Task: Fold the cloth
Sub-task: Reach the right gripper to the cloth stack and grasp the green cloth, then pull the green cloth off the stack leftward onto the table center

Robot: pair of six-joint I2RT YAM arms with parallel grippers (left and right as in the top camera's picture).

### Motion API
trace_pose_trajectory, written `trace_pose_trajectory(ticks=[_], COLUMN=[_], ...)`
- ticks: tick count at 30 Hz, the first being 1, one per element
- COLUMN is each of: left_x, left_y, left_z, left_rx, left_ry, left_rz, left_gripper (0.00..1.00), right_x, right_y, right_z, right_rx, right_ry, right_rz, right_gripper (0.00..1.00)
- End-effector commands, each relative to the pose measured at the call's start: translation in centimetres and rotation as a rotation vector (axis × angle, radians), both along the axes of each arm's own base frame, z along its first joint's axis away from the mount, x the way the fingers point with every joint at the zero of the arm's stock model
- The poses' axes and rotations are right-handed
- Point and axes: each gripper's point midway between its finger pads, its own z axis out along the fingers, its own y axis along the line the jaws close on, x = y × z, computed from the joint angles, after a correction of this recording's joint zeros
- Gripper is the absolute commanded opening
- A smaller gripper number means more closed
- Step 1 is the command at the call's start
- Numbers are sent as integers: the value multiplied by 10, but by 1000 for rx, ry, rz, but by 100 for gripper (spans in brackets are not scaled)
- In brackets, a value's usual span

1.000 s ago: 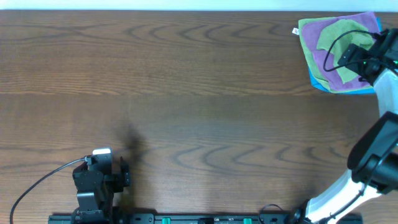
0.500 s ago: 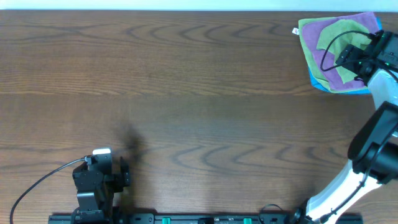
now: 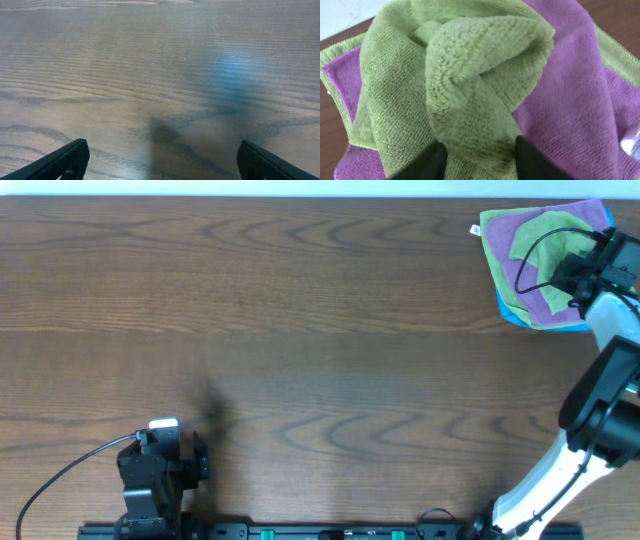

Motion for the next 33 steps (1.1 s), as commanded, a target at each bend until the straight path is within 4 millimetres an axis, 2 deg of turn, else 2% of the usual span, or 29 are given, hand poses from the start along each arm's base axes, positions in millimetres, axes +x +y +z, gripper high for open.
trace_pose_trajectory(ticks=[1,5,7,12,16,19,24,29,33], left_x=[-6,-6,-6,-6,-6,-6,-6,-6,-6], left_y=[-2,-2,-2,-2,-2,-2,-2,-2,-2], left_z=[-20,-20,-20,-20,-20,-20,-20,-20,-20], left_rx=[9,9,9,9,9,9,9,9,9], left_ry=[63,63,63,63,63,63,63,63,63], left_rz=[-24,-24,-24,-24,-24,-24,-24,-24,-24], left_gripper=[95,95,96,95,95,96,95,95,95], right_x=[3,2,2,-1,1,-2,-15,-27,-37], right_y=[-5,-5,-4,7,30,55,113,184,252], right_z=[4,3,3,3,20,36,57,88,126], right_rx=[-11,-10,-8,32,55,53,50,42,34], right_ry=[-10,-7,-5,10,-4,7,79,90,40], right_rz=[-9,-9,-8,26,110,189,312,448,569], right_gripper=[30,9,1,1,1,1,1,1,1])
